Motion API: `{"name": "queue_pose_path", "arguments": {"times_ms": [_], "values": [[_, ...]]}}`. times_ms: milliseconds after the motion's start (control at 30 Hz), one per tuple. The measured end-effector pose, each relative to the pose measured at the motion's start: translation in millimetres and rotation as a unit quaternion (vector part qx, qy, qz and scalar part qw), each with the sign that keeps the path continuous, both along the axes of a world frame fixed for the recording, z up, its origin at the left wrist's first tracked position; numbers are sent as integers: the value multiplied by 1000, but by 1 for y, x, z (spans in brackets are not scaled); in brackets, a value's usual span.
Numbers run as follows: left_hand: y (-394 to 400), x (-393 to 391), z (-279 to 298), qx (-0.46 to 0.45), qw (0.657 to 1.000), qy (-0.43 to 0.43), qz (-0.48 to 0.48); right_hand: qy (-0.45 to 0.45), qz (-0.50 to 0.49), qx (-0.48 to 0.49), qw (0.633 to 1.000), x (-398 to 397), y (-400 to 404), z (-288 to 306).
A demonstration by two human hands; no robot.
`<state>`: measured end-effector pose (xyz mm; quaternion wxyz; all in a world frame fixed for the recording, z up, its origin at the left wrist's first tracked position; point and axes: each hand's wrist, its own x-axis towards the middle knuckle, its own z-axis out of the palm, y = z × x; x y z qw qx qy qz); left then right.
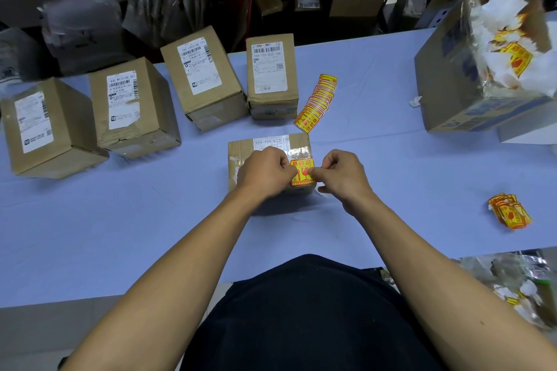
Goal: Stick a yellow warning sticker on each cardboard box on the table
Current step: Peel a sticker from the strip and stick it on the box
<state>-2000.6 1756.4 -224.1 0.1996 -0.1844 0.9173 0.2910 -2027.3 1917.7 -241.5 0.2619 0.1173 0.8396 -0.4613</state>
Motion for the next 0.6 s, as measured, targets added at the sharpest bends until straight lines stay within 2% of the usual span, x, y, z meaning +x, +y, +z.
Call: {"name": "queue_pose_path", "arguments": {"times_ms": [133,233,300,400,533,600], "values": [[1,-1,-1,-24,1000,1,-3,14,50,50,997,-5,-1,1],[0,0,-2,-98,995,21,-27,1,66,81,994,-9,5,-2],[-8,5,-2,-144,986,74,-43,-20,64,64,996,-8,10,-6],[-24,21,-11,-136,975,148,-94,-21,49,17,998,-3,8,-10],[-37,39,-26,-121,984,69,-111,-10,51,-30,998,-2,-18,-13],[-38,43,-30,-97,987,66,-111,8,73,-37,997,4,-27,-16]]}}
